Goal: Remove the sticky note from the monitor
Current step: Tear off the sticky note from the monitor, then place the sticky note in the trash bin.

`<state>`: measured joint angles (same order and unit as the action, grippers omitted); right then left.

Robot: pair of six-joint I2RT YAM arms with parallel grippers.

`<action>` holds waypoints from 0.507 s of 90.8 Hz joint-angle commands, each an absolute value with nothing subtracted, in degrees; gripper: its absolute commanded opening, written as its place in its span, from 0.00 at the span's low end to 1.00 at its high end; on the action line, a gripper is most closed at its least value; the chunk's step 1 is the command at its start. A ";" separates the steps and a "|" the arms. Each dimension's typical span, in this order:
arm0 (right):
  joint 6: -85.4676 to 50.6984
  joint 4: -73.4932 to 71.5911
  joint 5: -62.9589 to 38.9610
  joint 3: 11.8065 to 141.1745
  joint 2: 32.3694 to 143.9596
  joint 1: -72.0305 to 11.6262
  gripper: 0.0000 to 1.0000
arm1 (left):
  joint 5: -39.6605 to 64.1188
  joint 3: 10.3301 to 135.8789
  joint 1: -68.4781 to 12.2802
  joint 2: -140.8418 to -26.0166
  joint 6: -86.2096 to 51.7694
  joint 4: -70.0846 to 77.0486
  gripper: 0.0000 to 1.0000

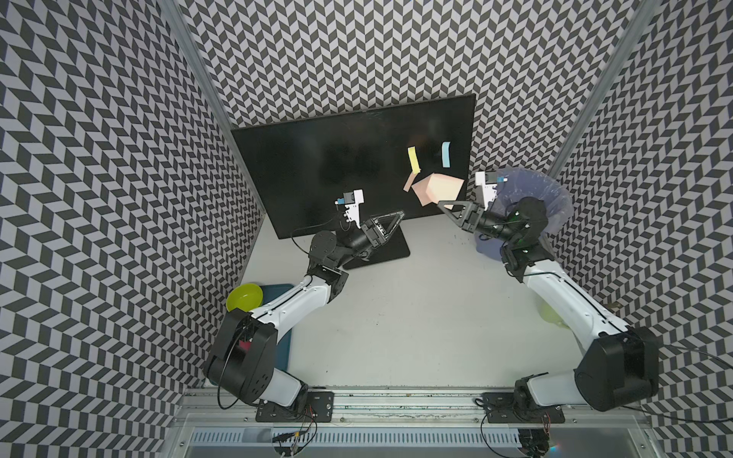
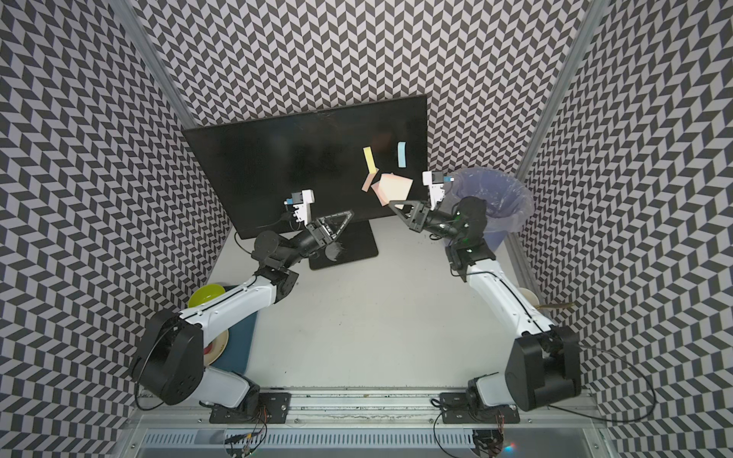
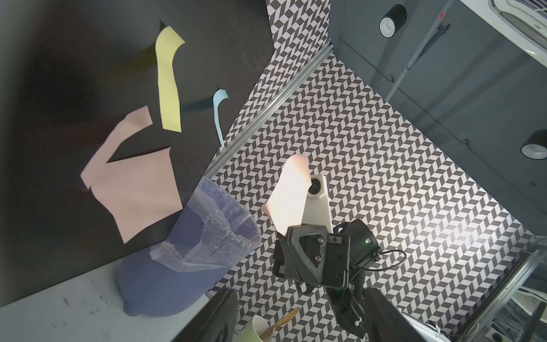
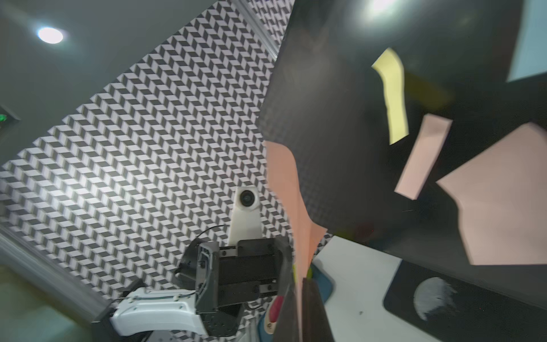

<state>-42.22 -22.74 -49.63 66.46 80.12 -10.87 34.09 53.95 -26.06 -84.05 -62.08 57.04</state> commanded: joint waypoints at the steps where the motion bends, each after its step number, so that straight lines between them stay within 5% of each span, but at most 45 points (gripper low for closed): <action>1: -28.76 -7.59 -44.62 68.36 77.61 -5.39 0.00 | 33.40 53.08 -25.06 -81.47 -58.30 54.05 0.76; 31: -19.47 5.65 -30.12 76.05 80.43 13.93 0.00 | 32.47 54.07 -24.61 -80.79 -51.40 46.43 0.80; 46: -14.14 15.55 -23.81 85.14 88.01 15.88 0.05 | 32.96 54.96 -24.43 -81.49 -50.37 45.04 0.85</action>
